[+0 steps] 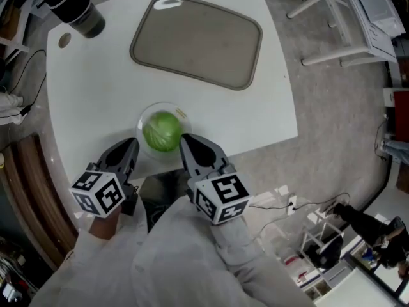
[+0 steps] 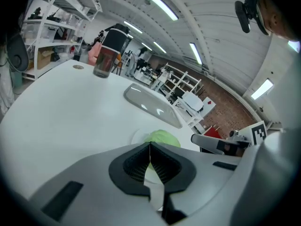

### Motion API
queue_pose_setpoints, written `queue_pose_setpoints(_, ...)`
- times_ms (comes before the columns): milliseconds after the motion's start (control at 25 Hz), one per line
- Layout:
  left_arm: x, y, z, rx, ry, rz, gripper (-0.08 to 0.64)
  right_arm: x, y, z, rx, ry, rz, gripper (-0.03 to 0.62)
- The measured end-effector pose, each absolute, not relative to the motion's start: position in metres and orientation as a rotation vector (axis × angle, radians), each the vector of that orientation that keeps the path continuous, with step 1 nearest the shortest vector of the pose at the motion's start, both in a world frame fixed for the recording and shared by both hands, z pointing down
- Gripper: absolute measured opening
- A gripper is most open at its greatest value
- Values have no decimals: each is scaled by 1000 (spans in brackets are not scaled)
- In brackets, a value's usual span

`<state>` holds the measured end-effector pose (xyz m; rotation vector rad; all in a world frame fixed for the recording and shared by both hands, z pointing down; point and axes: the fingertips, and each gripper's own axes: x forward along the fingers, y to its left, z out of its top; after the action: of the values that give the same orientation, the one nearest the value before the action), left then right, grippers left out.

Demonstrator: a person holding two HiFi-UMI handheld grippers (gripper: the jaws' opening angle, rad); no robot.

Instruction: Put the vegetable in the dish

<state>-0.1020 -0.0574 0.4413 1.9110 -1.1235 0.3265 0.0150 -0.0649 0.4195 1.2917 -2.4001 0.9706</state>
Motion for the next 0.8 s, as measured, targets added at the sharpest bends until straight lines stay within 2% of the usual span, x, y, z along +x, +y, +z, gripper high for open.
queue_pose_setpoints(800, -110, -48, 482, 1783, -1100, 378, 11, 19, -53, 457, 1267, -2308, 1093, 15)
